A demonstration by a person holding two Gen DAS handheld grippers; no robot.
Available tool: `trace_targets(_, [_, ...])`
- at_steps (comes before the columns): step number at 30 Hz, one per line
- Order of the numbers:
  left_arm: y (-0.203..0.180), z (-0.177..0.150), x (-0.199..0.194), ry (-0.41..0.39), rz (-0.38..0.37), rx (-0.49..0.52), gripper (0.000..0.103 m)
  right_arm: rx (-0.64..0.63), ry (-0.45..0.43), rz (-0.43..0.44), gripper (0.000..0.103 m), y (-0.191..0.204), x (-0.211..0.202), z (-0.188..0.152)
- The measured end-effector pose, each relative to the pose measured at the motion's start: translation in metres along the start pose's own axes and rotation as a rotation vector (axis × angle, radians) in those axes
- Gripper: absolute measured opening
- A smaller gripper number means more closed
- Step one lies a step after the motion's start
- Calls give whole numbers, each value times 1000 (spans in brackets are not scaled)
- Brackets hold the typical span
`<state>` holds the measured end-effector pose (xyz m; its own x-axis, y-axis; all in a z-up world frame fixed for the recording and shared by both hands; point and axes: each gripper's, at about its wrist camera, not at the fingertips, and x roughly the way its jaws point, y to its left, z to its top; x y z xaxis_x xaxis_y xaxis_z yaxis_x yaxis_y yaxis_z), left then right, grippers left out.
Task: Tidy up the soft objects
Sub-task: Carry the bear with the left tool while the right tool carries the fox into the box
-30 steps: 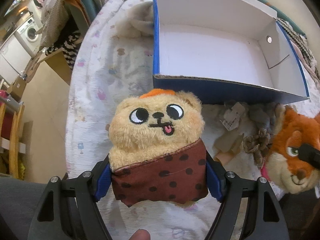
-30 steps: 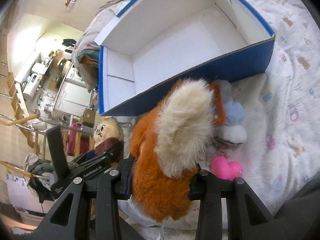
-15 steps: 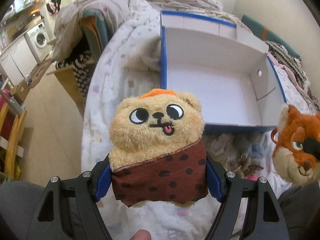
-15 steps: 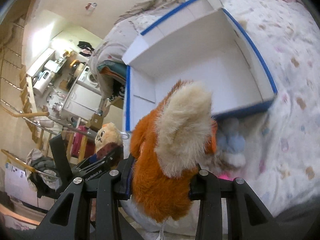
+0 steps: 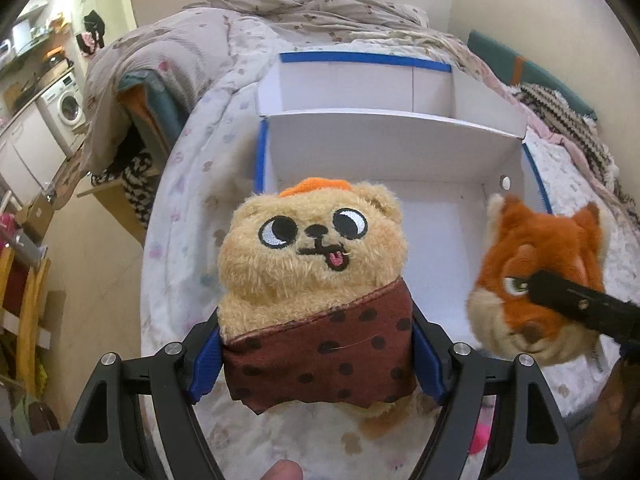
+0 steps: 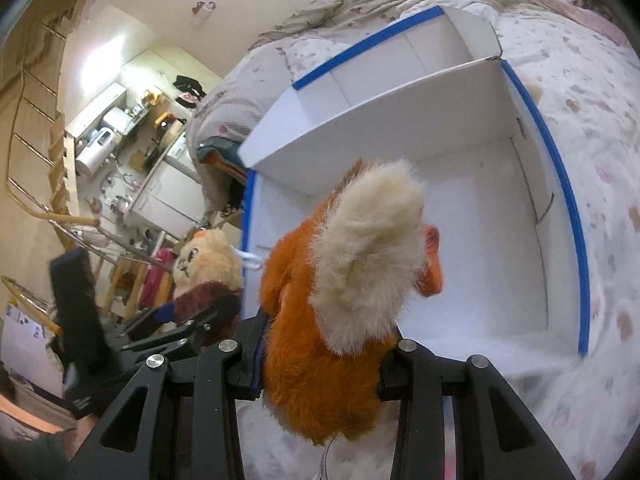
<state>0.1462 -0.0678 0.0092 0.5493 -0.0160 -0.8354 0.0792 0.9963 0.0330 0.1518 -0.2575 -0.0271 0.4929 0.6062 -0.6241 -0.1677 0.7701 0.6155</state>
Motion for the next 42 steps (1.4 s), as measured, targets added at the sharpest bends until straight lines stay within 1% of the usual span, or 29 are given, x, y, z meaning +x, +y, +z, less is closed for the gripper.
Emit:
trace_targets(4, [-14, 13, 23, 11, 15, 12, 76, -29, 24, -43, 40, -13, 25, 8])
trace_targets(7, [-24, 18, 36, 8, 3, 30, 76, -52, 35, -79, 40, -25, 41, 4])
trace_targets(10, [-35, 19, 47, 3, 23, 59, 76, -4, 75, -96, 40, -41, 54, -3])
trace_targets(12, [-40, 18, 55, 6, 37, 72, 76, -10, 86, -112, 41, -44, 60, -4])
trace_targets(13, [-41, 18, 61, 14, 43, 76, 77, -13, 95, -122, 41, -46, 62, -4])
trace_targets(16, [-41, 18, 76, 42, 56, 67, 77, 19, 120, -105, 41, -53, 69, -4])
trace_targets(18, [-41, 16, 85, 56, 68, 65, 77, 30, 130, -126, 41, -57, 73, -4])
trace_targets(21, [-46, 12, 95, 65, 73, 73, 77, 37, 138, -144, 42, -57, 77, -4])
trace_targets(23, [-51, 10, 103, 79, 91, 90, 77, 37, 143, -156, 42, -56, 79, -4])
trace_targets(26, [-54, 9, 109, 79, 115, 104, 77, 44, 146, -170, 43, -53, 80, -2])
trace_targets(28, [-54, 8, 112, 83, 129, 106, 77, 26, 155, -184, 43, -49, 81, -1])
trace_targets(33, [-64, 7, 125, 115, 144, 100, 77, 18, 131, -202, 43, -47, 77, 0])
trace_targets(34, [-65, 7, 125, 118, 143, 101, 78, 24, 123, -202, 46, -49, 75, 1])
trace_targets(35, [-67, 6, 126, 117, 149, 106, 79, 30, 109, -207, 54, -50, 73, 1])
trace_targets(37, [-67, 7, 127, 117, 161, 111, 80, 30, 71, -231, 58, -50, 64, 2])
trace_targets(39, [-66, 13, 129, 126, 153, 108, 81, 20, 46, -254, 60, -48, 57, 4])
trace_targets(42, [-62, 12, 122, 127, 125, 83, 86, -3, 3, -284, 70, -39, 48, 8])
